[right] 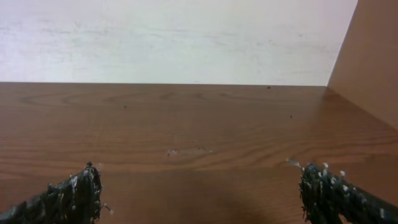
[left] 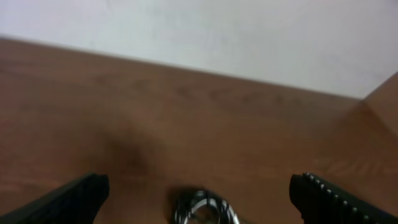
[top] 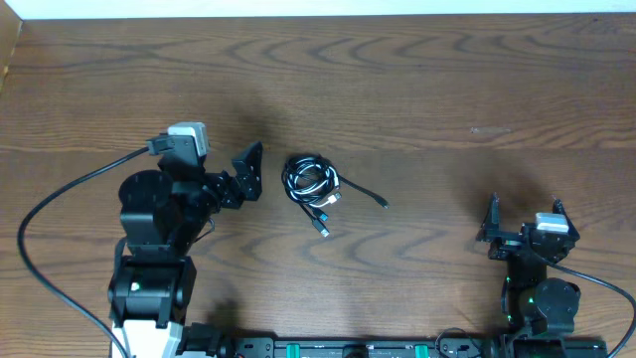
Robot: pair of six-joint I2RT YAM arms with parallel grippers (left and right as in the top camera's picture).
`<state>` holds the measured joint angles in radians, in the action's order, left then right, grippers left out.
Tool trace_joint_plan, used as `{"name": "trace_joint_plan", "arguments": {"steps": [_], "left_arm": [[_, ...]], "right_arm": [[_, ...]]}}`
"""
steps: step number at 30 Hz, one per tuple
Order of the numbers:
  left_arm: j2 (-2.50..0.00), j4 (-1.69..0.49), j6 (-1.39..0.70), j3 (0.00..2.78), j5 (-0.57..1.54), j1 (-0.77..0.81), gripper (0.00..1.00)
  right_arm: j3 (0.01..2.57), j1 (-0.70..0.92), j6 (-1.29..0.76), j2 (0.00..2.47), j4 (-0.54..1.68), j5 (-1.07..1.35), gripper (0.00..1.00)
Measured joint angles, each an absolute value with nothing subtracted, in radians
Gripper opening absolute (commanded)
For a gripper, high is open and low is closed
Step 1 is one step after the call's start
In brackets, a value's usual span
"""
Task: Untangle cables
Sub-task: 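Raise the left gripper and move it toward the coiled cable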
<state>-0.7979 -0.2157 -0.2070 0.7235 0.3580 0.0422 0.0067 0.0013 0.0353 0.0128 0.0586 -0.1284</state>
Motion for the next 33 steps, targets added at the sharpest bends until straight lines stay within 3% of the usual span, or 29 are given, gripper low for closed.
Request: {"name": "trace_joint_plan", "arguments": {"steps": [19,25,26,29,33], "left_arm": [[-0.89,-0.36,-0.207,0.723,0.365,0.042,1.0],[-0.891,-0.402,-0.21,0.723,0.368,0.042,0.72],[-0.893,-0.409,-0.208,0.723,0.369,0.042,0.62],[-0.91,-0.428,-0.21,0.723,0.369,0.042,0.08],[-0.94,-0.442,-0.209,0.723,0.369,0.042,0.08]], "right_arm": [[0.007,0.001,0.036,0.013,0.059,-0.128,0.99],[0.007,0.001,0.035,0.013,0.059,-0.128,0.99],[0.007,0.001,0.036,0.013,0.058,-0.128,0.99],[0.007,0.001,0.036,0.013,0.059,-0.128,0.99],[0.007,0.001,0.036,0.013,0.059,-0.128,0.99]]}}
